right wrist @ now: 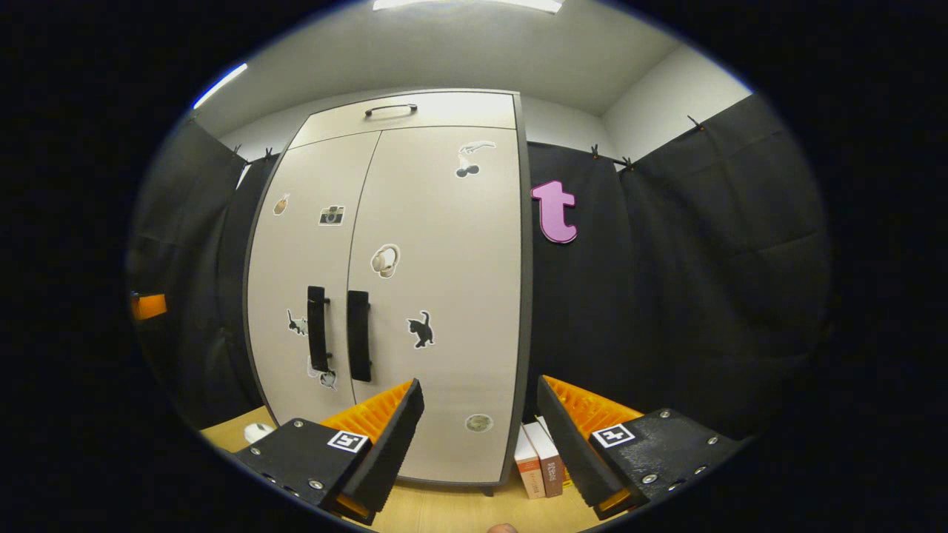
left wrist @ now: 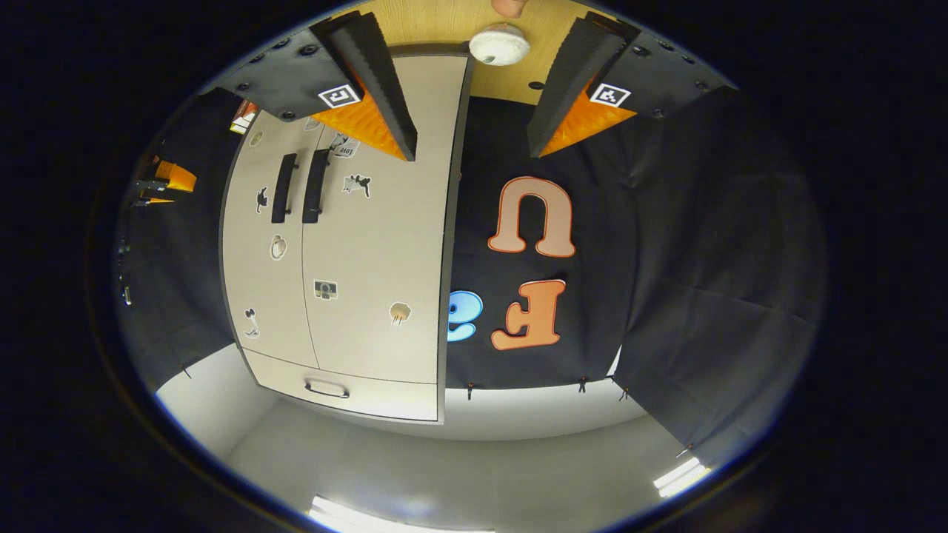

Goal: Open the right door of the double-door shoe cabinet with the right hand, and open the left door with the left hand.

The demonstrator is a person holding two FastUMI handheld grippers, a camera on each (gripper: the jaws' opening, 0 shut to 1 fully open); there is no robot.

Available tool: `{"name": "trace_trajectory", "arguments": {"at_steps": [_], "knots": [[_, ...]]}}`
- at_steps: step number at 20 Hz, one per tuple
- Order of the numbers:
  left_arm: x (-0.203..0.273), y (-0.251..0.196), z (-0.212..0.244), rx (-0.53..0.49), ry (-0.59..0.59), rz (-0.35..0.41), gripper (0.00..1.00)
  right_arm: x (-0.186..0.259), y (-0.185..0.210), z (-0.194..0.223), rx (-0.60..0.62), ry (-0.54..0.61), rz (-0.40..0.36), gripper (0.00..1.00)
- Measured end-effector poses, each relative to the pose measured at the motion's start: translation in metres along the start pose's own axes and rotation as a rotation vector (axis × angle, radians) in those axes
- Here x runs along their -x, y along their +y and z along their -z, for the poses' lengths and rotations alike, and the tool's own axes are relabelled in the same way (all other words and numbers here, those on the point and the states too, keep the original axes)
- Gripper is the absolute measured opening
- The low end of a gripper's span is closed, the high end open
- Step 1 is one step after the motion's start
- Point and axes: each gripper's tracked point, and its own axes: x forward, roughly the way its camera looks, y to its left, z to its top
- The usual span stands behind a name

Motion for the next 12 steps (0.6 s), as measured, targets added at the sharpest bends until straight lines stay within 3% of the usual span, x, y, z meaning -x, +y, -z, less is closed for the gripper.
{"name": "trace_trajectory", "arguments": {"at_steps": [6, 12], "knots": [[0.005, 0.01, 0.008, -0.014, 0.005, 0.001, 0.96, -0.039, 0.063, 0.006, -0.011, 0.022, -0.072, 0.94], [0.014, 0.021, 0.007, -0.043, -0.034, -0.019, 0.96, -0.081, 0.099, 0.008, -0.02, 0.028, -0.067, 0.94]]}}
